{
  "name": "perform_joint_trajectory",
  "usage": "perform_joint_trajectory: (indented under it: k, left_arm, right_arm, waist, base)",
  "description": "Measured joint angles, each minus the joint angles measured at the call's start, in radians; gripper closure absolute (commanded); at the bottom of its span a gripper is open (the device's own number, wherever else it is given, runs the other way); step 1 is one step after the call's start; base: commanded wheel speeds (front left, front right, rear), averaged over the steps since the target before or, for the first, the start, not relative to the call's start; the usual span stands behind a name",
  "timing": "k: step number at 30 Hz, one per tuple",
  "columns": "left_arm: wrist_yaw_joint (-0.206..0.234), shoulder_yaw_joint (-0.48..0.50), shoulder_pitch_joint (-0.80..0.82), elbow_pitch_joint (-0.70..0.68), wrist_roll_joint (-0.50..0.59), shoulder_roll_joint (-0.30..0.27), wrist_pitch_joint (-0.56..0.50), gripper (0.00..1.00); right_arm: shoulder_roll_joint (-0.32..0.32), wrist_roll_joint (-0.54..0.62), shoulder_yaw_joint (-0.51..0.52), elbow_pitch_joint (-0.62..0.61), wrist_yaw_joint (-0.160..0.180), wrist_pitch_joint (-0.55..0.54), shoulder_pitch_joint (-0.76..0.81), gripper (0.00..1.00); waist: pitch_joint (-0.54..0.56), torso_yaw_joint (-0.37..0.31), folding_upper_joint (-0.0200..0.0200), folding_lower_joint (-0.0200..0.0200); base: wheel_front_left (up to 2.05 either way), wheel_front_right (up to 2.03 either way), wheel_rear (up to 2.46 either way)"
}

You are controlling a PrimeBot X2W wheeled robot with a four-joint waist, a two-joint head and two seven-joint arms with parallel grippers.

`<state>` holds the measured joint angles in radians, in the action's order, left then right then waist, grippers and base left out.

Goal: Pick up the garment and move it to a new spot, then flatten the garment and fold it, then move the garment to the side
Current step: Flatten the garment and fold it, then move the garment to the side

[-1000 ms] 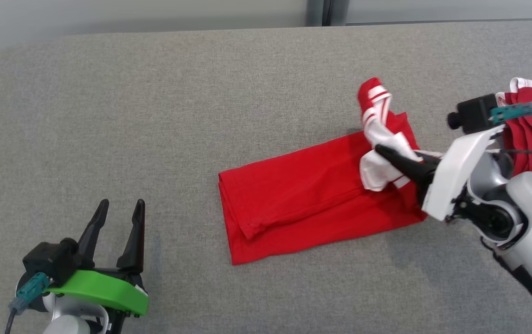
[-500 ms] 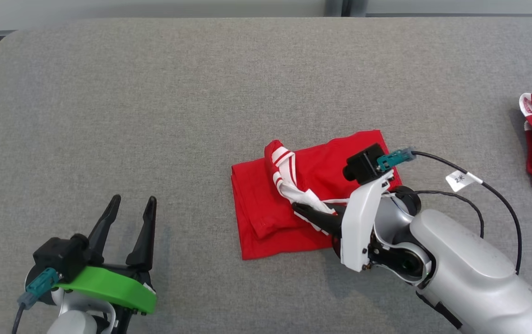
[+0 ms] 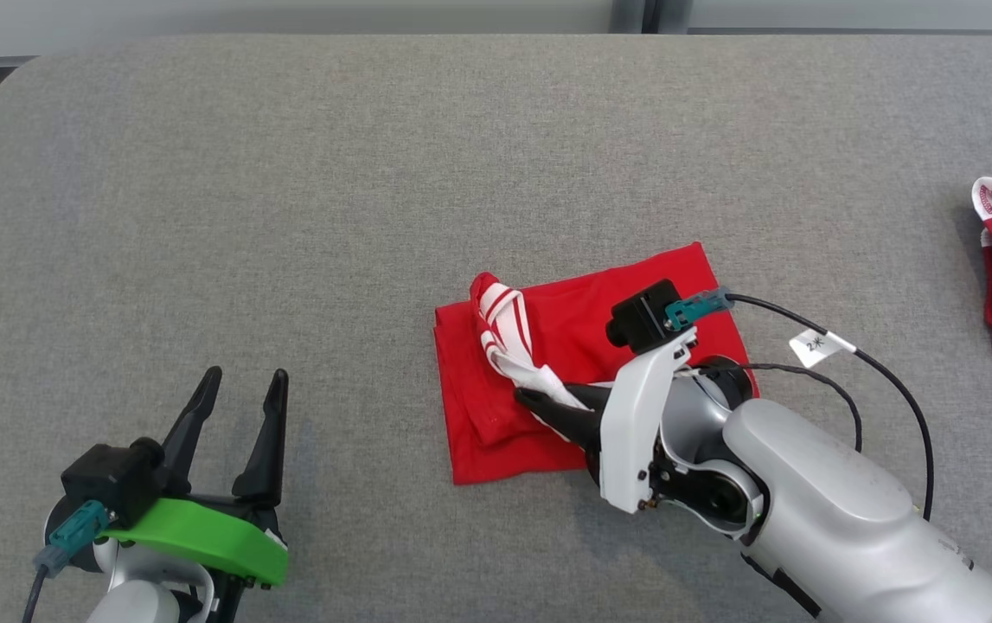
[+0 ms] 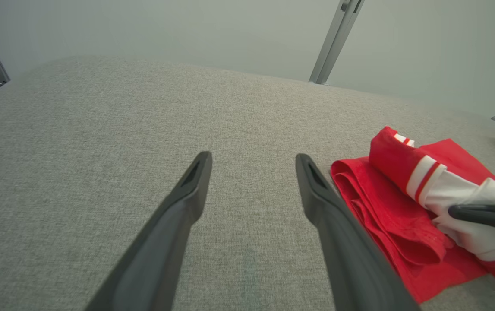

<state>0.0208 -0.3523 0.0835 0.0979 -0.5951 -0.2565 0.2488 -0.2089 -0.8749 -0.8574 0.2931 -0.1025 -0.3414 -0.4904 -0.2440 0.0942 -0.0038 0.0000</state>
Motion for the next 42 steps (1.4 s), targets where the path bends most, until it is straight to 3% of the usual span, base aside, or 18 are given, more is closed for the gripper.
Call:
perform_joint_trajectory:
  k: [1,2,3,11,15,18,23,27,42]
  left_arm:
    - [0.0,0.0,0.0,0.002,0.0,0.0,0.0,0.0]
    - [0.0,0.0,0.0,0.003,0.0,0.001,0.0,0.0]
    - [0.0,0.001,0.0,0.006,0.0,0.002,0.0,0.0]
    - [-0.002,0.026,-0.001,0.018,0.0,0.006,0.0,0.0]
    - [-0.002,0.028,-0.001,0.017,0.0,0.005,0.0,0.0]
    - [-0.002,0.031,-0.001,0.016,0.0,0.006,0.0,0.0]
    - [-0.002,0.029,-0.003,0.013,-0.002,0.016,0.003,0.0]
    - [-0.003,0.024,-0.003,0.012,-0.002,0.021,0.003,0.0]
    - [-0.021,-0.004,0.0,0.008,0.0,0.031,0.003,0.0]
  right_arm:
    - [0.004,0.005,0.0,0.005,0.0,0.006,-0.004,0.2]
    - [0.009,0.006,0.0,0.008,0.0,0.013,-0.007,0.04]
    - [0.018,0.007,0.001,0.011,0.0,0.02,-0.012,0.0]
    - [0.085,0.005,0.021,-0.013,0.0,0.099,-0.02,0.0]
    - [0.077,-0.019,0.083,-0.067,-0.001,0.146,-0.02,0.0]
    - [0.015,-0.032,0.139,-0.081,0.003,0.165,-0.021,0.0]
    - [-0.153,-0.022,0.219,-0.027,0.044,0.166,-0.014,0.0]
    - [-0.216,-0.044,0.249,0.019,0.052,0.161,0.026,0.0]
    - [-0.169,-0.164,0.235,0.118,0.029,0.079,0.09,0.0]
  waist:
    - [0.0,-0.001,0.0,0.0]
    - [0.001,-0.001,0.0,0.0]
    - [0.001,-0.002,0.0,0.0]
    - [0.008,-0.015,0.0,0.0]
    - [0.014,-0.025,0.0,0.0]
    - [0.017,-0.031,0.0,0.0]
    - [0.016,-0.044,0.0,0.0]
    - [0.016,-0.05,0.0,0.0]
    - [0.007,-0.028,0.0,0.0]
  base:
    - [0.0,0.0,0.0]
    - [0.0,0.0,0.0]
    - [0.0,0.0,0.0]
    - [0.0,0.0,0.0]
    - [0.0,0.0,0.0]
    - [0.0,0.0,0.0]
    - [0.0,0.0,0.0]
    - [0.0,0.0,0.0]
    - [0.0,0.0,0.0]
